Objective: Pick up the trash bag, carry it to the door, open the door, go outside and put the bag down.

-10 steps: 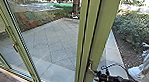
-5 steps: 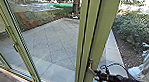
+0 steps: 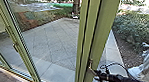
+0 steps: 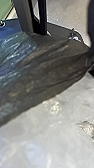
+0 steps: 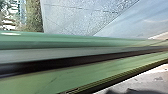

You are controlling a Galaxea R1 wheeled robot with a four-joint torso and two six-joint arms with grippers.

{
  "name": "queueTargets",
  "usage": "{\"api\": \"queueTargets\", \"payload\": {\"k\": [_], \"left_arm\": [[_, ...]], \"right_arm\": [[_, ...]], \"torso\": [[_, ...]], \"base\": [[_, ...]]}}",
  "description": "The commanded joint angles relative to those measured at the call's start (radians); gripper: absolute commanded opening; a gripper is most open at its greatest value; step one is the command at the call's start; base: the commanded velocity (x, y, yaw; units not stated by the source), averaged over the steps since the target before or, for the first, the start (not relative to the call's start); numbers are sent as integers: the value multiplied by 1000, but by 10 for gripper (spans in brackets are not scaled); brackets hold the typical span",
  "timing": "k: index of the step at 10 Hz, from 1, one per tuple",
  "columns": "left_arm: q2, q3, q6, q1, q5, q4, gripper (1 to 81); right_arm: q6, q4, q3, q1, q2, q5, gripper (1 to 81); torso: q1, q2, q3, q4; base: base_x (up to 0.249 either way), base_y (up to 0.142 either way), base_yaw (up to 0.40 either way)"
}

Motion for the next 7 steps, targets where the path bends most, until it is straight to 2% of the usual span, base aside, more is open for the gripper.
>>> {"api": "queueTargets", "payload": {"k": [1,7], "left_arm": [[-13,5,0,-2,74,2,10],[-11,5,0,-2,72,0,10]], "right_arm": [[50,27,-101,141,-43,-178,811],[49,16,-100,142,-39,-178,811]], "torso": [[0,0,0,0],[0,0,0,0]], "base": [[0,0,0],[0,0,0]]}}
